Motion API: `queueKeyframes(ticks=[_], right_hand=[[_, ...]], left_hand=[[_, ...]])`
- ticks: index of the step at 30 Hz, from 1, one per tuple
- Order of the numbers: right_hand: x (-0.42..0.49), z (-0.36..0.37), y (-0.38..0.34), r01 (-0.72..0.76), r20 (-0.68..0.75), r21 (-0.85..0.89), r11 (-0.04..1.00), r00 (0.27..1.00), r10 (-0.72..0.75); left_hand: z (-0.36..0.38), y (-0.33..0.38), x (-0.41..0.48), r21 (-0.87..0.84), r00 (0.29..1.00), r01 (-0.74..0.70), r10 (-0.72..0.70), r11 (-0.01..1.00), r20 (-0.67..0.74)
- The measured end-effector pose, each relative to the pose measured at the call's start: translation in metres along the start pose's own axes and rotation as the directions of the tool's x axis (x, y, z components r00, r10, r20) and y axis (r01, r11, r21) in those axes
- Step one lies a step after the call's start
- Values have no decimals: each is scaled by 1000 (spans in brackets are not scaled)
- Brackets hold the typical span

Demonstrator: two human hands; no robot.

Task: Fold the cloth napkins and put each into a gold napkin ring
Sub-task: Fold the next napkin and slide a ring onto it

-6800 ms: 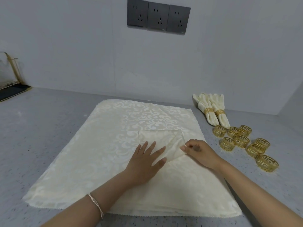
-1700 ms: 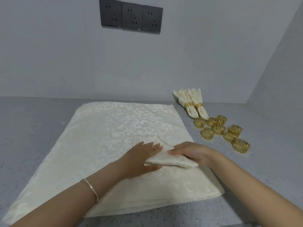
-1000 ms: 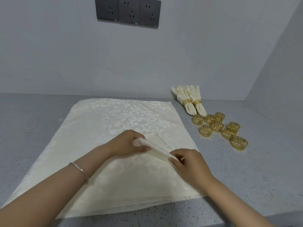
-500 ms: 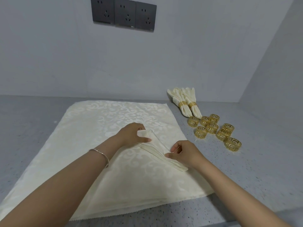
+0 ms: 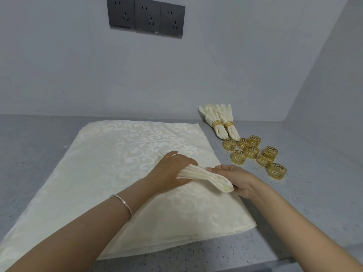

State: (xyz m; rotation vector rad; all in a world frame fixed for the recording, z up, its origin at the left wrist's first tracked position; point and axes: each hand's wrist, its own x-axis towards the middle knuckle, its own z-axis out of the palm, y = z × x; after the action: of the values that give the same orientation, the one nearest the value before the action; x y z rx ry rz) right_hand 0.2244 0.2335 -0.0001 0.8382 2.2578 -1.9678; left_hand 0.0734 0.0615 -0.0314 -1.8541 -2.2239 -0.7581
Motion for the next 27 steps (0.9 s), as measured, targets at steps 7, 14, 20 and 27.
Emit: queueKeyframes(ticks=[7,14,20,27], right_hand=[[-2,-36,10,0,-119,-97,995,993,-11],[45,-88,21,154,-492,-543,825,738,-461],[62,-91,27,98,-364,-700,708,803,-471],[36,-63,9,334,-395,55,941,873,-287]], left_hand=[[-5,13,32,116,993,-22,9,993,118],[-16,28,59,401,958,18,-131,916,256],[-23,21,58,508,949,83,-223,857,222],[-33,3,45,534,945,138,-272,834,180]])
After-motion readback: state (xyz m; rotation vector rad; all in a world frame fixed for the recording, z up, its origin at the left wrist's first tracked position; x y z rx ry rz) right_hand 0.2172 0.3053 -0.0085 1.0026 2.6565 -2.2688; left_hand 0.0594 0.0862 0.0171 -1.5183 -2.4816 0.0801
